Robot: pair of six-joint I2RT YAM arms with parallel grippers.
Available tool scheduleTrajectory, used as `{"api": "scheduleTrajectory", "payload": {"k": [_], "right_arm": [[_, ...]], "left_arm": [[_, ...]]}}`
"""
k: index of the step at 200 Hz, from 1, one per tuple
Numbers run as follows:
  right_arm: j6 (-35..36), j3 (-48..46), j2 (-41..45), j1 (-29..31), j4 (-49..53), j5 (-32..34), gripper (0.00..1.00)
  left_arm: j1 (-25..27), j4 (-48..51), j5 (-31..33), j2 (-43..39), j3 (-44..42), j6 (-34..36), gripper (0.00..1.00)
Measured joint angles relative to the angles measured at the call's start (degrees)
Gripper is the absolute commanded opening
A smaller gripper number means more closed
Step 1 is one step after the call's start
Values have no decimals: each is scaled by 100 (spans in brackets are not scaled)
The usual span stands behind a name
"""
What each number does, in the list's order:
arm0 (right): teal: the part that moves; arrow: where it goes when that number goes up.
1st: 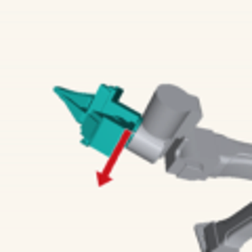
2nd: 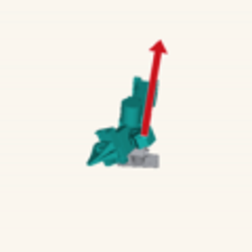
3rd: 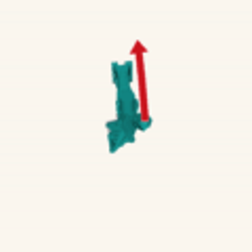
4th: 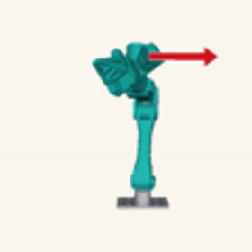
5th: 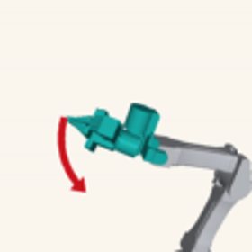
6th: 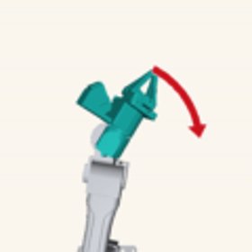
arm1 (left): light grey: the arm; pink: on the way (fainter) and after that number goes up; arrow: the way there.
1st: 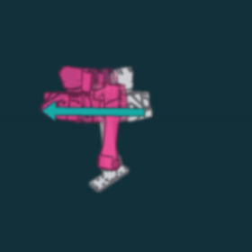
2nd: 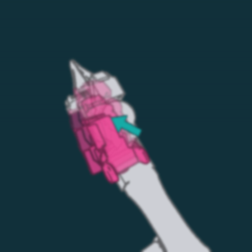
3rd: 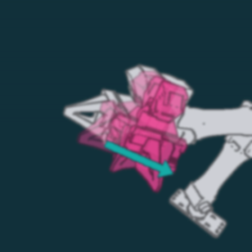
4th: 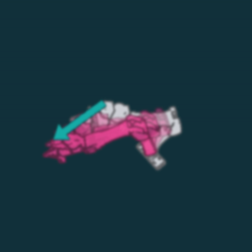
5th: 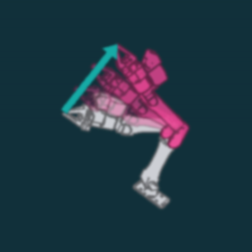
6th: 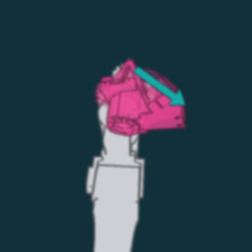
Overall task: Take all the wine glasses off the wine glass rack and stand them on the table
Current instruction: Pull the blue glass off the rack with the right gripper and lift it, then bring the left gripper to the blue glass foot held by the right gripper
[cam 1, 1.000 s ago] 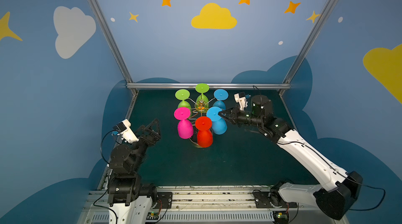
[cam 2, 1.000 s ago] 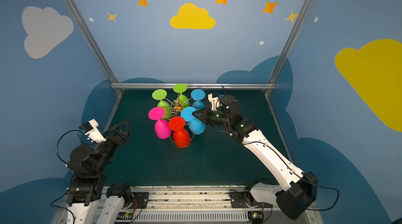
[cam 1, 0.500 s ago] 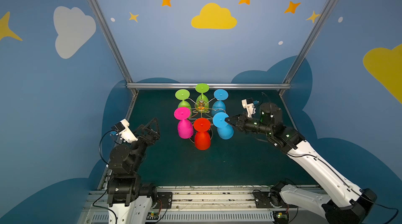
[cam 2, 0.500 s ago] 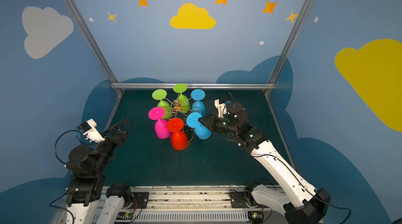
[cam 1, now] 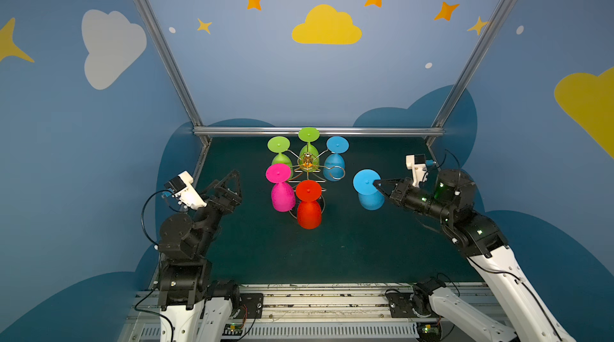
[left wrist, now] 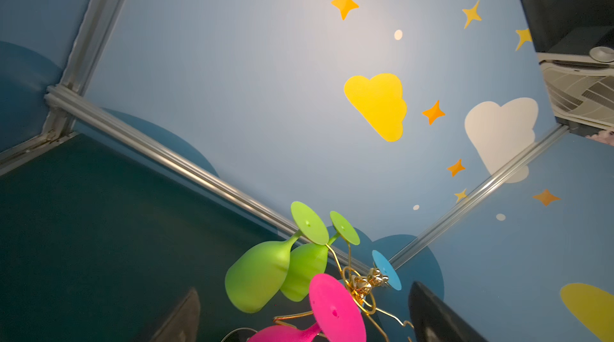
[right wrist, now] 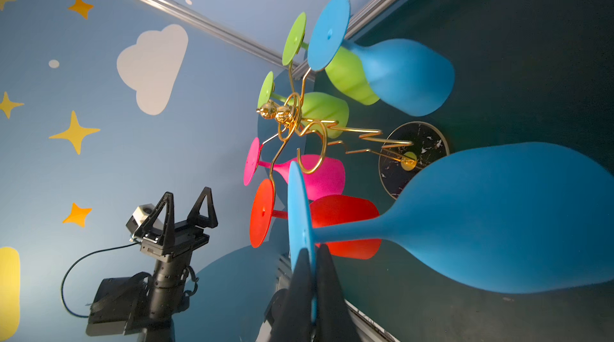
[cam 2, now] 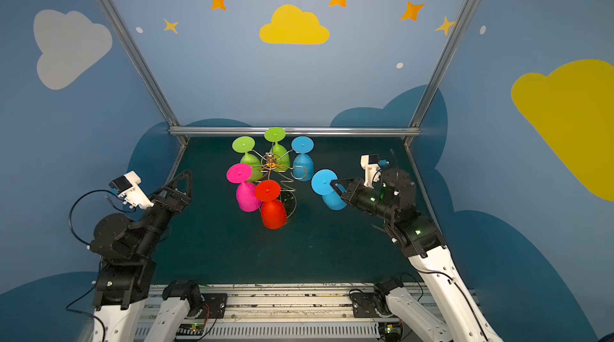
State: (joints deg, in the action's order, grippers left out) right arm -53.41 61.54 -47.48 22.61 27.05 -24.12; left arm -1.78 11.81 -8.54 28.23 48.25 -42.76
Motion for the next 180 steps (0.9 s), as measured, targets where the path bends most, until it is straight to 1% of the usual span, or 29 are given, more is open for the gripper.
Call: {"api": "scheduleTrajectory", "payload": {"k": [25, 50, 69, 87, 105, 132, 156, 180], "right_arm": [[262, 116, 20, -459, 179, -120, 0], [662, 669, -236, -632, 245, -249, 0], [1008, 1191, -452, -645, 210, -376, 0], [1331, 1648, -662, -662, 144, -562, 0], [1578, 1993, -872, -667, 105, -761, 0], [1805, 2256, -1117, -664, 13, -1062, 0], [1884, 2358, -1255, -654, -90, -1305, 0], [1893, 2376, -1294, -605, -236, -1478, 0]], "left_arm": [[0, -44, -715, 592, 555, -15, 80], [0, -264, -1797, 1405, 1228, -184, 71], [50, -640, -2645, 2006, 1652, -466, 69], [258, -951, -3195, 2531, 1991, -682, 68], [667, -1062, -3515, 3008, 2352, -730, 69], [1513, -1165, -3807, 3735, 2966, -645, 68], [2155, -1252, -3939, 4365, 3484, -549, 68], [2614, -1353, -4033, 4894, 3888, -525, 68]]}}
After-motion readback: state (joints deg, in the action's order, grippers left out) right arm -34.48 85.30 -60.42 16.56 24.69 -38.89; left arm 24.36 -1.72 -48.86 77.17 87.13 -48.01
